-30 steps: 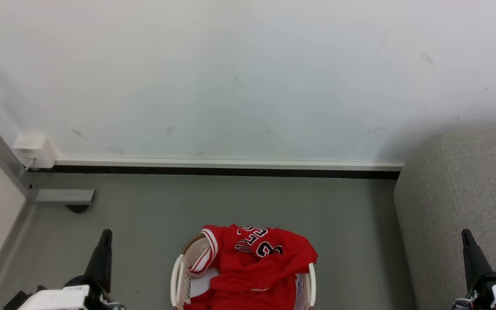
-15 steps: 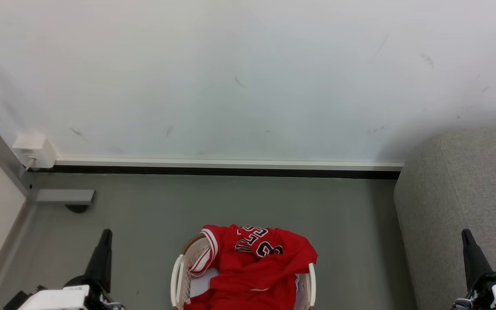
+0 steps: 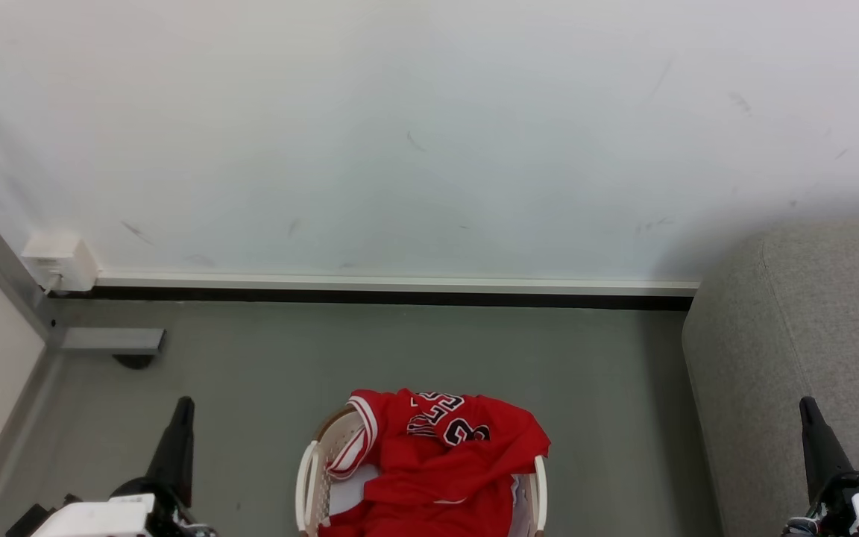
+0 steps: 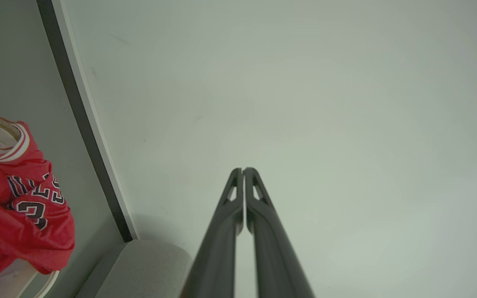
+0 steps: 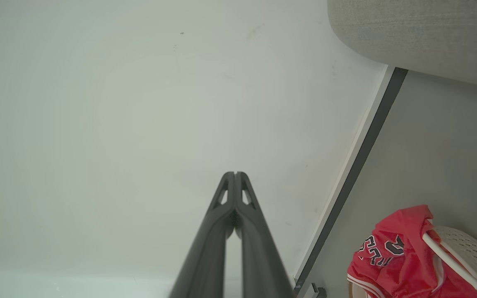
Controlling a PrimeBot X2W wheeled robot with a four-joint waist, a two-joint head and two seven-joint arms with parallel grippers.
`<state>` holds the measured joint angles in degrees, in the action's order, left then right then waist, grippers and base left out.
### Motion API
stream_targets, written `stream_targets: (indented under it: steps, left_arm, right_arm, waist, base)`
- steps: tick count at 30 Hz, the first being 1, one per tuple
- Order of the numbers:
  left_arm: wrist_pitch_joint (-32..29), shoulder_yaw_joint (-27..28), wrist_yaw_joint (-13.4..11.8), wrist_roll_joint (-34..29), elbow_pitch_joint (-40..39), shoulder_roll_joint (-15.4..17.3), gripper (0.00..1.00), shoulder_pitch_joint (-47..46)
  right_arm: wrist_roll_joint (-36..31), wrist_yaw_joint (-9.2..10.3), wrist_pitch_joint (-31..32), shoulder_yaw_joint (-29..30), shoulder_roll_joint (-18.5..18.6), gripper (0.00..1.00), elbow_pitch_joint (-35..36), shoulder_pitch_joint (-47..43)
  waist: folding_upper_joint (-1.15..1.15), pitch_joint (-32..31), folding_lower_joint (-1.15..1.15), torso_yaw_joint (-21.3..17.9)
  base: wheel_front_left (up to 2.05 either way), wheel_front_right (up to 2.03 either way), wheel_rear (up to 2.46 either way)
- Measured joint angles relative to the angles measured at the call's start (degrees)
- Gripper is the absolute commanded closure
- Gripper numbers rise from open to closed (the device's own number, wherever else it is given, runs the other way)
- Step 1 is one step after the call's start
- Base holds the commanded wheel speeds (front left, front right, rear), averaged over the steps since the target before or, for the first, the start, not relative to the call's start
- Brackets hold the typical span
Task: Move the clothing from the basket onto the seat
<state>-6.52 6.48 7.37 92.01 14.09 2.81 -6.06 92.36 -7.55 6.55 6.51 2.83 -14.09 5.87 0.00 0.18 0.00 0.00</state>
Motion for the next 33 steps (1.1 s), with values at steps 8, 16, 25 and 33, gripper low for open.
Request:
stream_targets:
  steps: [8, 16, 25, 33]
  left_arm:
    - [0.0, 0.0, 0.0, 0.0, 0.3, -0.1, 0.0, 0.2]
    - [1.5, -0.8, -0.2, -0.4, 1.2, -0.5, 0.0, 1.6]
    - [4.0, -1.1, -0.2, -6.2, -0.8, -0.5, 0.0, 1.4]
    - [5.8, -1.3, -0.2, -13.4, -3.0, -0.5, 0.0, 1.4]
  right_arm:
    - [0.0, 0.0, 0.0, -0.1, -0.1, 0.0, -0.3, -0.2]
    - [0.0, 0.0, -1.1, -1.3, -0.6, 0.0, -1.1, -1.5]
    - [-2.5, 0.0, -3.8, -4.2, -0.3, 0.0, 0.9, -1.2]
    - [-7.1, 0.0, -6.0, -6.5, 0.6, 0.0, 2.3, -0.3]
  waist:
    - [0.0, 0.0, 0.0, 0.0]
    - [0.0, 0.0, 0.0, 0.0]
    - [0.0, -0.1, 0.0, 0.1]
    - [0.0, -0.2, 0.0, 0.1]
  base:
    - [0.0, 0.0, 0.0]
    - [0.0, 0.0, 0.0]
    - [0.0, 0.0, 0.0]
    - [0.0, 0.0, 0.0]
